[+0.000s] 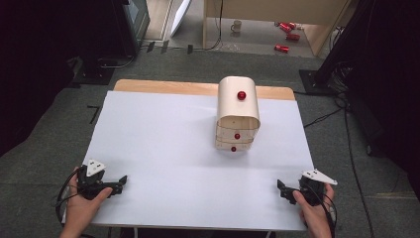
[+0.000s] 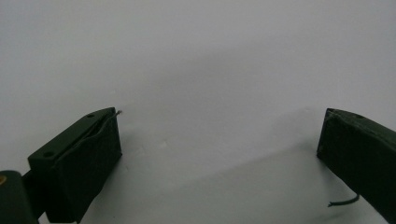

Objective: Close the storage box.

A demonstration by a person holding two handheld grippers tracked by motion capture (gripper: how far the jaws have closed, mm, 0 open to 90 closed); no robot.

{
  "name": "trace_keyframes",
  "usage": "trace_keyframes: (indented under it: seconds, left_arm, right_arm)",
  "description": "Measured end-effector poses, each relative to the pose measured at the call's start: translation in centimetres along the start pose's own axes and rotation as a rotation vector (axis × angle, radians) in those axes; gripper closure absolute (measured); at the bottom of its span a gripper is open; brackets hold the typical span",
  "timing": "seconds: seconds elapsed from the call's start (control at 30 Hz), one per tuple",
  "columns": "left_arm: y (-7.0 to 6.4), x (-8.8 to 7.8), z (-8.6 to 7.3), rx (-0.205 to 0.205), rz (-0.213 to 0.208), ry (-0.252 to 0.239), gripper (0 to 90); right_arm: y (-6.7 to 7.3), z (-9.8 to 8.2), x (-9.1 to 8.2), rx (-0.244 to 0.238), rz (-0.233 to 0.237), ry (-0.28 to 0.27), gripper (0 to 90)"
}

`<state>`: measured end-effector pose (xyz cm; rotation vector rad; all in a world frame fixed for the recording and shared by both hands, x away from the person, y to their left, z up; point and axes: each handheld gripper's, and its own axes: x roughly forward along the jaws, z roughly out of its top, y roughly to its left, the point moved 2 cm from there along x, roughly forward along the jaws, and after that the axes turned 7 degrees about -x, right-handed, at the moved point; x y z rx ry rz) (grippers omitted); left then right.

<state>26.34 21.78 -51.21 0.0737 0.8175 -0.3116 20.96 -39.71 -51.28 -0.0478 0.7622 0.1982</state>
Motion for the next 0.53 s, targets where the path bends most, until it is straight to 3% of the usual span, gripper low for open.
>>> trace_keyframes:
  seconds: [0.33,0.53]
  left_arm:
    - [0.0,0.0,0.0,0.0,0.0,0.0,0.0]
    - [0.0,-0.01,0.0,0.0,0.0,0.0,0.0]
  right_arm:
    - [-0.29,-0.26,-0.11,0.002,0.0,-0.008,2.8]
    - [-0.41,-0.37,-0.07,0.013,0.023,-0.023,0.2]
